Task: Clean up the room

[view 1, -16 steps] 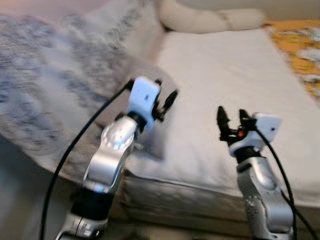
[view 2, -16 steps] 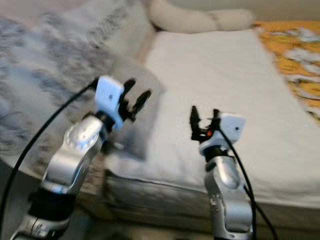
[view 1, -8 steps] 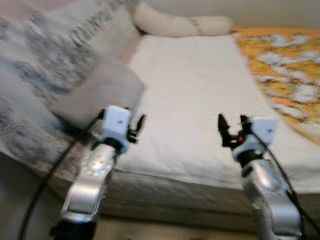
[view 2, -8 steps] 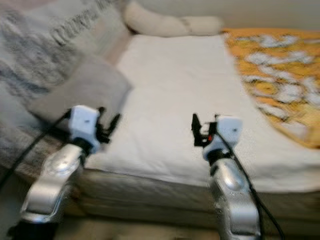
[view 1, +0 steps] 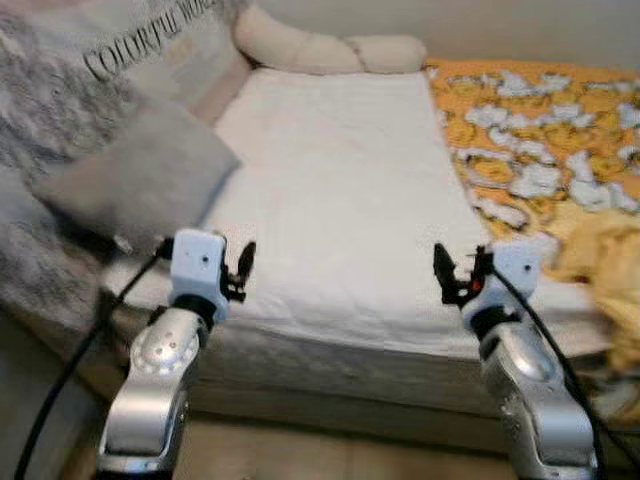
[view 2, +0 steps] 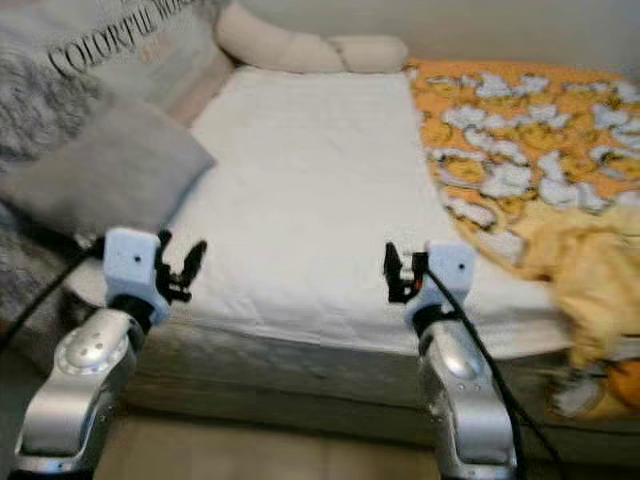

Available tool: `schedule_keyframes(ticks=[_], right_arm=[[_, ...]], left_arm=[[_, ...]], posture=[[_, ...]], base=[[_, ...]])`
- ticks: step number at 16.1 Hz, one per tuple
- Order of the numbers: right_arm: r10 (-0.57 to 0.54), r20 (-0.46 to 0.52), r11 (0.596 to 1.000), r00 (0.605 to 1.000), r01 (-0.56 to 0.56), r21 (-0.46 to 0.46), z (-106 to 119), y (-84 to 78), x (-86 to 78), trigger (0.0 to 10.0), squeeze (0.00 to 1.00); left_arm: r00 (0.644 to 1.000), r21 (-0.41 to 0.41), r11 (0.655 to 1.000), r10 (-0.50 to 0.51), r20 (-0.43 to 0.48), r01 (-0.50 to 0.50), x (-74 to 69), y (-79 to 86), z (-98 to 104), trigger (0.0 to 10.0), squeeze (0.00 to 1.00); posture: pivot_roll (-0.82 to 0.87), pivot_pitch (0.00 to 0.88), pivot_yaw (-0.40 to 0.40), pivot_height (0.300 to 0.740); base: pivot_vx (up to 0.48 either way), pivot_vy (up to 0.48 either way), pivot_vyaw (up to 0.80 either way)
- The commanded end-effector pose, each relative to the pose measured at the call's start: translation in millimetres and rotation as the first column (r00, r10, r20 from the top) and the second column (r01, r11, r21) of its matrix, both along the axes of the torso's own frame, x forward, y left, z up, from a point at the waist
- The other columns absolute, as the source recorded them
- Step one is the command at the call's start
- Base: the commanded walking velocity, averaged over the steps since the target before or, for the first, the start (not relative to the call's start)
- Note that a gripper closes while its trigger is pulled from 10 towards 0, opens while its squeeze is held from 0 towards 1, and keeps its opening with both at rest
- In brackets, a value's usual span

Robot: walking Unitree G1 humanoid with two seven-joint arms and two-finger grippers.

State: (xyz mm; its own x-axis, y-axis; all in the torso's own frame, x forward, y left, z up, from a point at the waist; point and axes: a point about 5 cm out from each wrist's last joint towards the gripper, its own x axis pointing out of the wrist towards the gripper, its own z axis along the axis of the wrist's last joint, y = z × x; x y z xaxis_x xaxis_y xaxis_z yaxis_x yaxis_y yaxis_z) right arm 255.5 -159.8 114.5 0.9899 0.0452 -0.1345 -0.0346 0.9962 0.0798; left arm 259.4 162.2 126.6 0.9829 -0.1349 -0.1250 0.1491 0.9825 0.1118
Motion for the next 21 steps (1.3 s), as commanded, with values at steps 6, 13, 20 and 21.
schedule_keyframes(ticks=[6,13,20,21], right_arm=[[-0.006,0.011,1.0,1.0,0.006,-0.002,3,-2.4,0.5,10.0,0.0],[-0.002,0.009,1.0,1.0,0.002,-0.02,2,-8.3,0.1,10.0,0.0],[-0.02,0.009,1.0,1.0,0.02,-0.02,2,-17.7,7.7,10.0,0.0],[-0.022,0.009,1.0,1.0,0.023,-0.021,2,-18.2,7.2,10.0,0.0]], left_arm=[[1.0,0.015,1.0,0.002,0.002,-0.002,2.3,2.7,6,10.0,0.29],[1.0,0.005,1.0,0.001,-0.004,-0.001,5.6,-0.8,3,10.0,0.29],[1.0,0.013,1.0,0.005,0.004,-0.005,6.5,-1.4,4,10.0,0.29],[1.0,0.013,1.0,0.004,0.004,-0.004,6.8,-1.4,4,10.0,0.29]], posture=[[-0.02,0.0,0.043,0.74],[-0.04,0.0,0.041,0.74],[-0.03,0.0,0.035,0.74],[-0.04,0.0,0.036,0.74]], base=[[0.0,-0.48,0.0],[0.0,-0.48,0.11],[0.0,-0.48,0.8],[0.0,-0.48,0.8]])
